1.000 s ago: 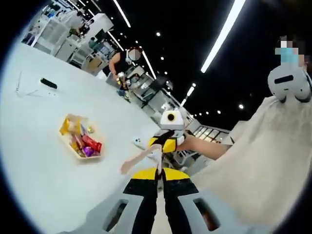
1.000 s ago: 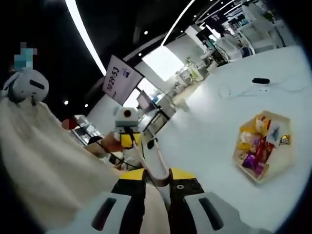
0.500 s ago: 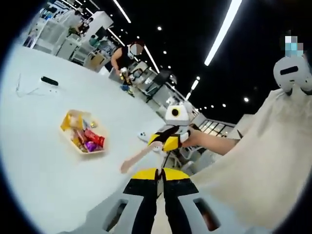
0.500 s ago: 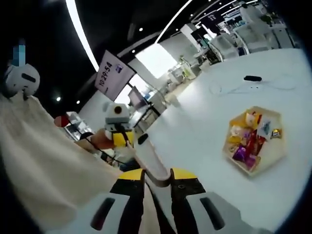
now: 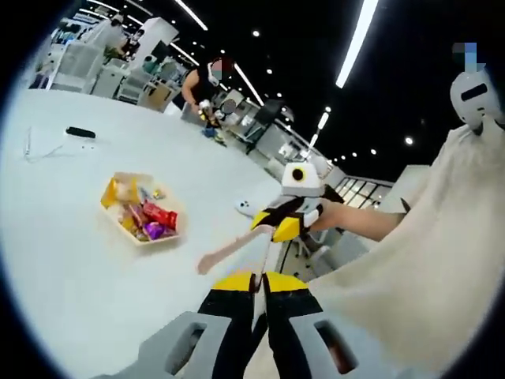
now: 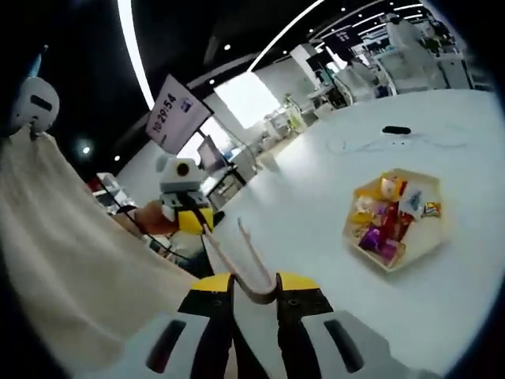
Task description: Place the target food into the container with the food tongs after gripping and lifting it, then release it inside without dropping or visibly crushing the food.
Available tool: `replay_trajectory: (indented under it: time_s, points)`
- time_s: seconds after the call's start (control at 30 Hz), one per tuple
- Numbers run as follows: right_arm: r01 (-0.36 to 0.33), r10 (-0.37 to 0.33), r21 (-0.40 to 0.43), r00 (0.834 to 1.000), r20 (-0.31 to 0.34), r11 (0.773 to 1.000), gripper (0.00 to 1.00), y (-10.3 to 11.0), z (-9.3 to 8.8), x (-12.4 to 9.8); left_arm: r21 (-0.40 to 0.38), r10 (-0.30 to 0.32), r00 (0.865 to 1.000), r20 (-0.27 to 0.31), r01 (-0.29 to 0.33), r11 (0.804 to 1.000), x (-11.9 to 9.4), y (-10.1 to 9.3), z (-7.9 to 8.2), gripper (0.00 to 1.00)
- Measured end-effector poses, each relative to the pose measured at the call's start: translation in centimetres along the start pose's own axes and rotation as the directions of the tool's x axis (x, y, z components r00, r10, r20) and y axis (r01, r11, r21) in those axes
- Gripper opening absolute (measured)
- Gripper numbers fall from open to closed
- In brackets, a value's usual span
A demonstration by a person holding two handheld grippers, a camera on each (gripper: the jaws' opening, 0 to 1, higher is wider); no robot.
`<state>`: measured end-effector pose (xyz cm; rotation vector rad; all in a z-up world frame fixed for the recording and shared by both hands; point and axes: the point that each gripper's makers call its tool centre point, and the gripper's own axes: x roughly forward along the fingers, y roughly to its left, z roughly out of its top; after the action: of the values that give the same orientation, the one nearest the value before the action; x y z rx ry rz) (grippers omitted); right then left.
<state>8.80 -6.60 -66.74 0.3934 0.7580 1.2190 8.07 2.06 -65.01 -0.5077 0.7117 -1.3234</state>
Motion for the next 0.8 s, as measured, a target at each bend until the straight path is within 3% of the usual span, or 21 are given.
replay_trajectory:
  time_s: [0.03,0.17,0.2,0.3,0.33,0.57,0.8]
  points:
    - [0.027,-0.027,0.000,1.000,0.001,1.000,0.20,-0.7,-0.8,-0.2,0.026,0.039,0.999,-0.009,-0.038,0.999,0.5,0.5,-0.4,0.02]
    - [0.042,-0.042,-0.010,0.999,0.016,0.999,0.20,-1.3,-1.7,-0.7,0.034,0.044,0.999,-0.023,-0.043,0.999,1.2,0.8,-1.0,0.02]
    - [0.070,-0.070,-0.049,0.997,0.016,0.996,0.20,-2.0,-2.3,-0.9,0.068,0.072,0.996,-0.049,-0.068,0.995,2.0,1.4,-1.7,0.02]
    - [0.076,-0.075,-0.044,0.997,0.021,0.996,0.20,-3.1,-3.2,-0.9,0.074,0.088,0.994,-0.065,-0.083,0.994,2.6,2.3,-2.4,0.03]
    - [0.084,-0.083,-0.039,0.996,0.026,0.996,0.20,-3.9,-3.7,-0.8,0.066,0.122,0.991,-0.063,-0.117,0.991,3.0,3.3,-3.0,0.03]
    - [0.077,-0.076,-0.020,0.997,0.007,0.997,0.20,-4.7,-4.9,0.1,-0.015,0.161,0.986,-0.033,-0.162,0.987,2.8,4.9,-4.6,0.03]
    - [0.074,-0.074,-0.012,0.997,-0.003,0.997,0.20,-5.0,-4.9,0.4,-0.049,0.173,0.985,-0.025,-0.174,0.983,2.9,5.4,-4.9,0.03]
